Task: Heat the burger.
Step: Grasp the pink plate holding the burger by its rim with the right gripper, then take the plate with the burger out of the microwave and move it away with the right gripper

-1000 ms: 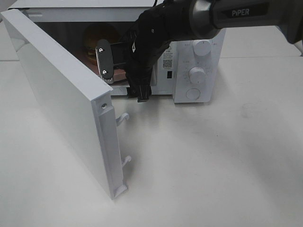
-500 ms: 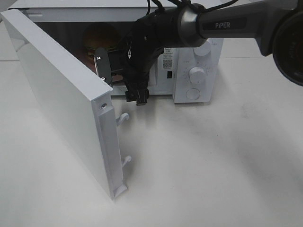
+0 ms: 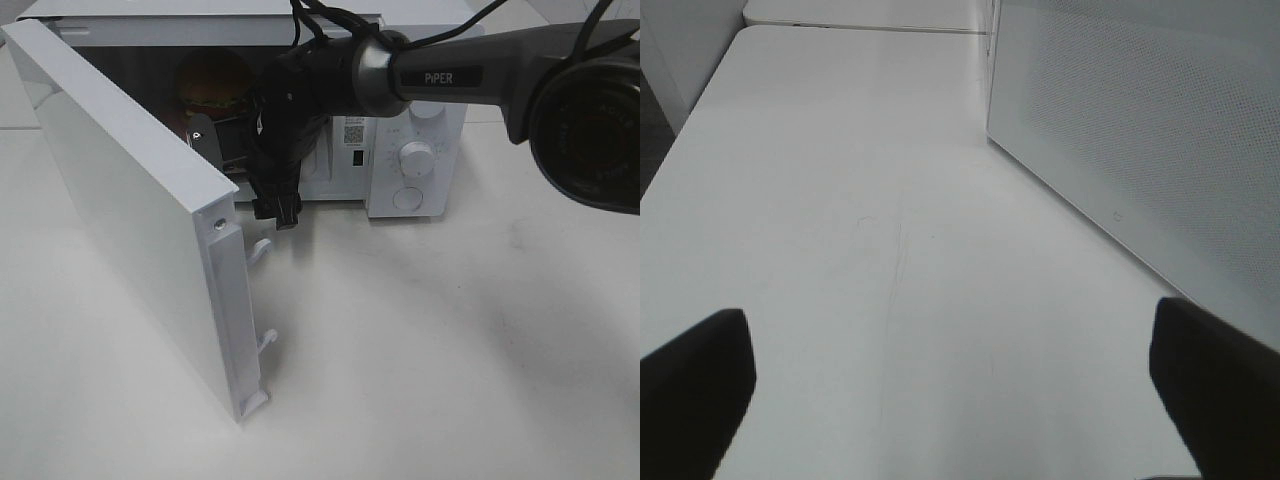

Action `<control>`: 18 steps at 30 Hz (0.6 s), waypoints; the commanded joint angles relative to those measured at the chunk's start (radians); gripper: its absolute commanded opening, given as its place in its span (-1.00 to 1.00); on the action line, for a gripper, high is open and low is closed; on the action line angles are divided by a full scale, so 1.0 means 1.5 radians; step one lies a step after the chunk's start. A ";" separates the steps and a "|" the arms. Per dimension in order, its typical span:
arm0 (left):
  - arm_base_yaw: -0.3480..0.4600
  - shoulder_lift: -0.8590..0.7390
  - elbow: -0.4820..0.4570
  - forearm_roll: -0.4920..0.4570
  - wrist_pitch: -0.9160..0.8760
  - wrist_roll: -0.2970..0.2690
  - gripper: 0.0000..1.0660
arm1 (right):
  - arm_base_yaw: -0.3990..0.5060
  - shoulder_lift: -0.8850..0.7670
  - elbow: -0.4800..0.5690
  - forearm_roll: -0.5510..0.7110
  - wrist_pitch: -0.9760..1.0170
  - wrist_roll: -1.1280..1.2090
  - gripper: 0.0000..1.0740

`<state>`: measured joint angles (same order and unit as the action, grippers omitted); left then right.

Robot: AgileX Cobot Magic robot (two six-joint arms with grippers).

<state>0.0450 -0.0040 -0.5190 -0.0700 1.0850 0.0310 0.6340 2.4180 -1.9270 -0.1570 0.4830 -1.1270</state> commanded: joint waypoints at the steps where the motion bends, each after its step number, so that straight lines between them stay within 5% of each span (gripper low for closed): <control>1: -0.001 -0.011 0.001 0.000 -0.009 -0.001 0.88 | 0.002 0.007 -0.008 -0.002 0.009 -0.003 0.28; 3: -0.001 -0.011 0.001 0.000 -0.009 -0.001 0.88 | 0.002 0.007 -0.008 -0.001 0.009 -0.003 0.19; 4: -0.001 -0.011 0.001 0.000 -0.009 -0.001 0.88 | 0.002 0.007 -0.008 -0.001 0.009 0.002 -0.10; 5: -0.001 -0.011 0.001 0.000 -0.009 -0.001 0.88 | 0.002 0.007 -0.008 -0.001 0.009 0.002 -0.10; 6: -0.001 -0.011 0.001 0.000 -0.009 -0.001 0.88 | 0.002 0.005 -0.008 -0.001 0.009 0.010 -0.43; 8: -0.001 -0.011 0.001 0.000 -0.009 -0.001 0.88 | 0.002 0.005 -0.008 -0.001 0.009 0.016 -0.56; 10: -0.001 -0.011 0.001 0.000 -0.009 -0.001 0.88 | 0.002 0.005 -0.008 0.003 0.015 0.030 -0.98; 18: -0.001 -0.011 0.001 0.000 -0.009 -0.001 0.88 | 0.002 0.001 -0.008 0.013 0.045 0.026 -1.00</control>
<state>0.0450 -0.0040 -0.5190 -0.0700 1.0850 0.0310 0.6380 2.4150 -1.9420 -0.1670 0.4790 -1.1020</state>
